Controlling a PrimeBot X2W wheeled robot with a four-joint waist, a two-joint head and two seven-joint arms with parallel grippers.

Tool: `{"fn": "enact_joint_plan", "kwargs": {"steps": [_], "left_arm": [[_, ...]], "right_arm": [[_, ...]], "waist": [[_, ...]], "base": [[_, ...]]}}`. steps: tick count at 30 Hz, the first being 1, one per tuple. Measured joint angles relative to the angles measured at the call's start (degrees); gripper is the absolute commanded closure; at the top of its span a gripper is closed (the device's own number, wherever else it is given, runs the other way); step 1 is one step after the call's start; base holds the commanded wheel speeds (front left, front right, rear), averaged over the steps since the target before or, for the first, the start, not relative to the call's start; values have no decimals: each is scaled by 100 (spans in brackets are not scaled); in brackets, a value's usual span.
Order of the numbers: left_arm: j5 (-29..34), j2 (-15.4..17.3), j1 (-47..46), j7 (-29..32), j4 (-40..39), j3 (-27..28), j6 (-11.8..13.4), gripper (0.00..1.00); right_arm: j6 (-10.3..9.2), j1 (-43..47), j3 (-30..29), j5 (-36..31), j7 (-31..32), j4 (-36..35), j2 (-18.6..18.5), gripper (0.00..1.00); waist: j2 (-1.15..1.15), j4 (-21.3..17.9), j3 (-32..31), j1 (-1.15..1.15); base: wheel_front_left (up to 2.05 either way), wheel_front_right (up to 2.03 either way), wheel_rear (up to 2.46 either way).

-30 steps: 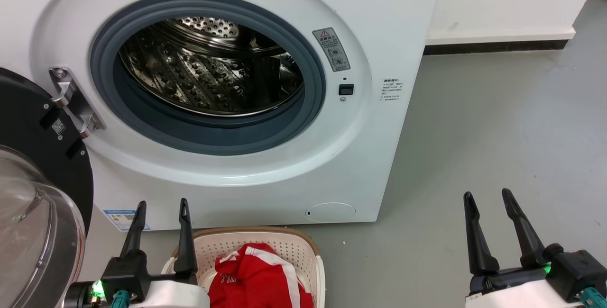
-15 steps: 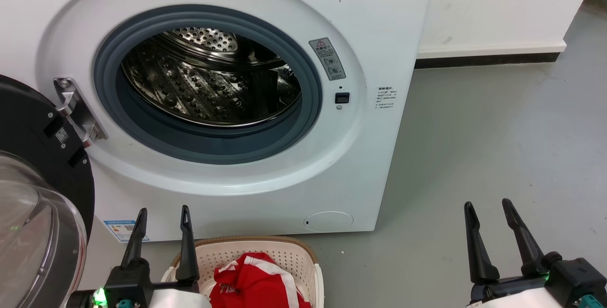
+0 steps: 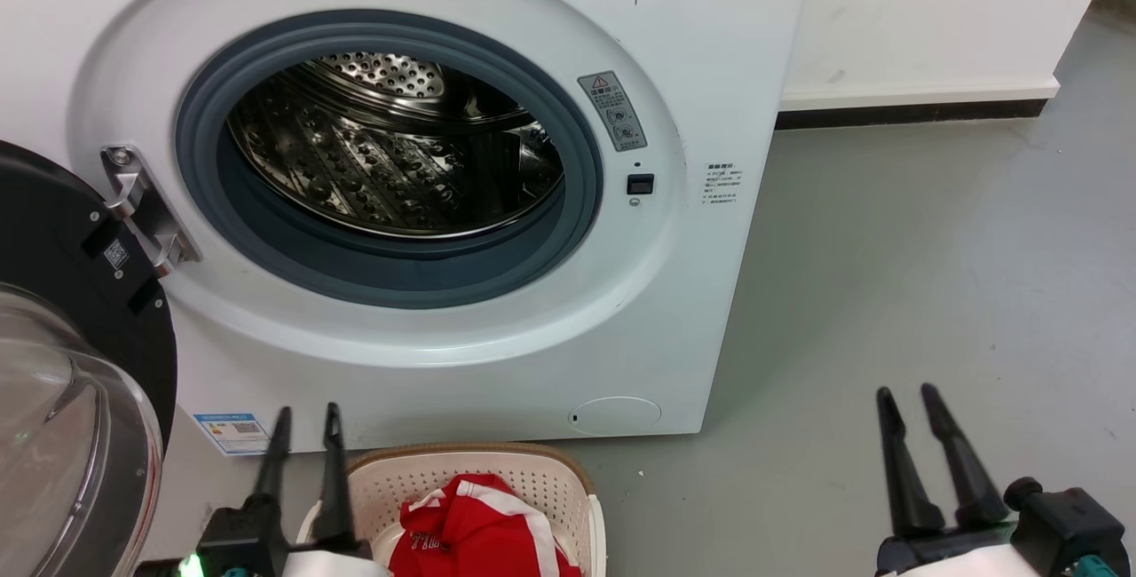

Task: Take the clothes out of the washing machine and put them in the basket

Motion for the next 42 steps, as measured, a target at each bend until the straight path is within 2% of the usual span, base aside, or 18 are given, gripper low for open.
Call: {"fn": "enact_joint_plan", "kwargs": {"steps": [5,22,42], "left_arm": [[-52,-7,99,45,269,-1,-4,100],[-1960,-9,-76,512,497,127,-218,100],[-3807,-9,-382,943,706,271,-445,100]], "right_arm": [[0,37,5,40,19,245,0,100],[0,-142,-21,1952,364,516,-79,100],[0,-401,-123,3761,736,777,-142,100]], "waist": [[0,1,0,0],[0,28,11,0],[0,59,23,0]], "base": [[0,0,0],[0,0,0],[0,0,0]]}}
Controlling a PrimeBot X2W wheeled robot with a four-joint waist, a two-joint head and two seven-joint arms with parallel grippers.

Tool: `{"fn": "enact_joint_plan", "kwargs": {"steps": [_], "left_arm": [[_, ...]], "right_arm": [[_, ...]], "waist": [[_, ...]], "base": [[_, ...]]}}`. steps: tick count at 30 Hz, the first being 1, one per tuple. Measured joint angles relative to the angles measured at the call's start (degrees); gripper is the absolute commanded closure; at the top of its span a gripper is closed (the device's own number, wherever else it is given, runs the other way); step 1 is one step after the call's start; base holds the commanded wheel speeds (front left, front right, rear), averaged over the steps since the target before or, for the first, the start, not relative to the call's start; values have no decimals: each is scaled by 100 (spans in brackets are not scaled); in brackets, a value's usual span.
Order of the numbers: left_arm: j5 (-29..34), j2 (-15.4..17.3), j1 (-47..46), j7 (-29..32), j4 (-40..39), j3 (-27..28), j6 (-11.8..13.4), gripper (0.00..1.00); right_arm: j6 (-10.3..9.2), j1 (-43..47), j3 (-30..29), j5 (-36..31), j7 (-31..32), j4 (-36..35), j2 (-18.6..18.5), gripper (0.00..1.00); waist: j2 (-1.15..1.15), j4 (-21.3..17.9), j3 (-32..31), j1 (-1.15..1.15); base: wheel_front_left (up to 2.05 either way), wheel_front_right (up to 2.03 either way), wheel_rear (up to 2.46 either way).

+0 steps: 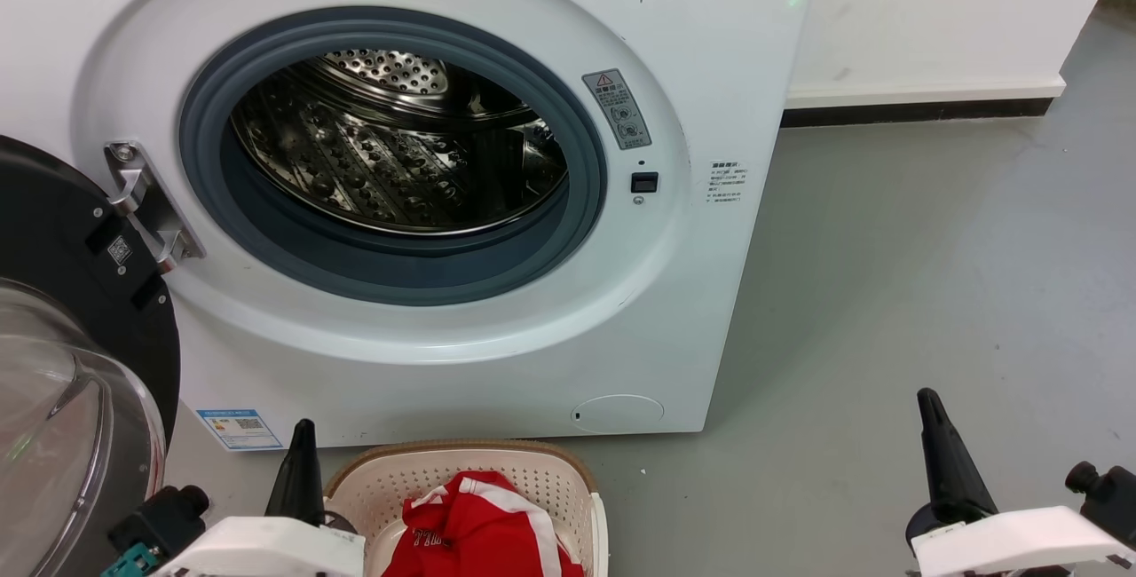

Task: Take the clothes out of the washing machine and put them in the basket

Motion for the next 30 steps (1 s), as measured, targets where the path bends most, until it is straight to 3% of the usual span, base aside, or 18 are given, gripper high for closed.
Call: {"fn": "enact_joint_plan", "kwargs": {"steps": [30], "left_arm": [[-2156,1,-350,523,242,167,-256,100]], "right_arm": [[-1,-398,-189,2036,480,310,-38,100]], "waist": [[0,47,18,0]], "base": [[0,0,0]]}}
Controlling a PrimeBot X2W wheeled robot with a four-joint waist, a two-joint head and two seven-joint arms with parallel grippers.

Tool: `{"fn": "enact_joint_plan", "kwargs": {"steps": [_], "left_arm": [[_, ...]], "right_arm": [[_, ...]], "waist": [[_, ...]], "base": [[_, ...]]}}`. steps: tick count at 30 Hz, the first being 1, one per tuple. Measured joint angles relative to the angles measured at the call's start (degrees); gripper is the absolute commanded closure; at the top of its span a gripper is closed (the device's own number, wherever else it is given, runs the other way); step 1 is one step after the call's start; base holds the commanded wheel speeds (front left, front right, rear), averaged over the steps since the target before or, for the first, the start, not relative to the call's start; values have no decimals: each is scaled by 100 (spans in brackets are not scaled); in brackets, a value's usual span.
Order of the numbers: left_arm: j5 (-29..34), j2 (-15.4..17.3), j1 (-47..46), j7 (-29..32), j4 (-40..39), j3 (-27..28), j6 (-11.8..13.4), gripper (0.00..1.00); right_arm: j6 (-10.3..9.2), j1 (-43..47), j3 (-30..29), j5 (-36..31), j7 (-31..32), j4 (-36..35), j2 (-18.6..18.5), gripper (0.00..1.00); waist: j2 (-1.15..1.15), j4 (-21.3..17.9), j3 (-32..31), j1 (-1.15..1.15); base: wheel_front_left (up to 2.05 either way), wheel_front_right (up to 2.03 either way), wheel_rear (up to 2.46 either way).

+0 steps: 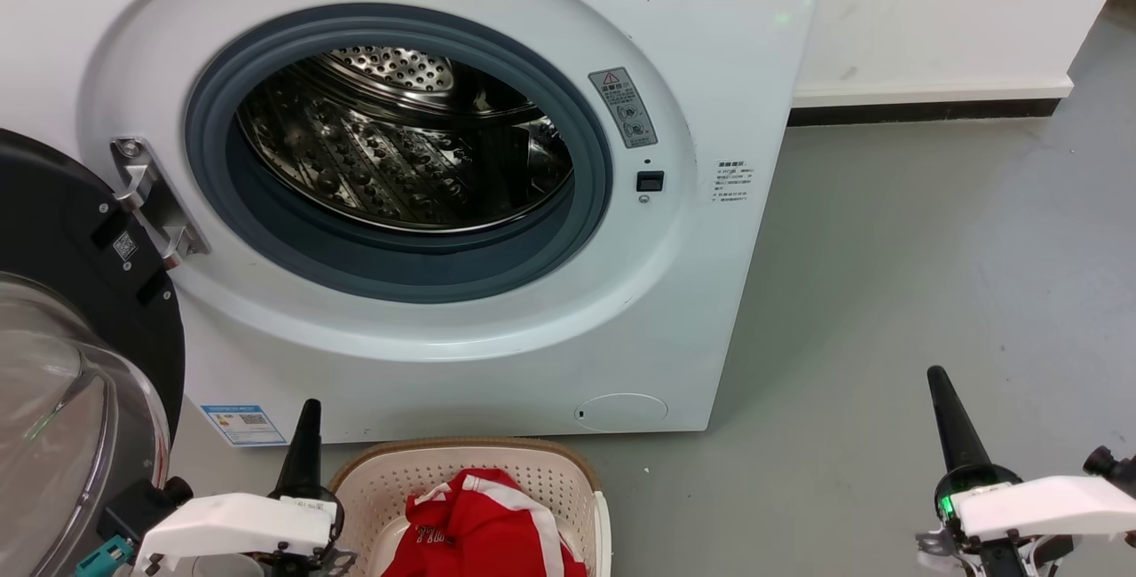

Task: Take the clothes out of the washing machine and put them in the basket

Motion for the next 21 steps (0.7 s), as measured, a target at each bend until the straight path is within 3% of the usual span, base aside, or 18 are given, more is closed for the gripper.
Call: {"fn": "enact_joint_plan", "kwargs": {"steps": [21], "left_arm": [[-1193,0,-168,281,132,99,-145,100]], "right_arm": [[0,-188,-135,1104,304,170,-1,100]], "waist": [[0,33,12,0]], "base": [[0,0,0]]}}
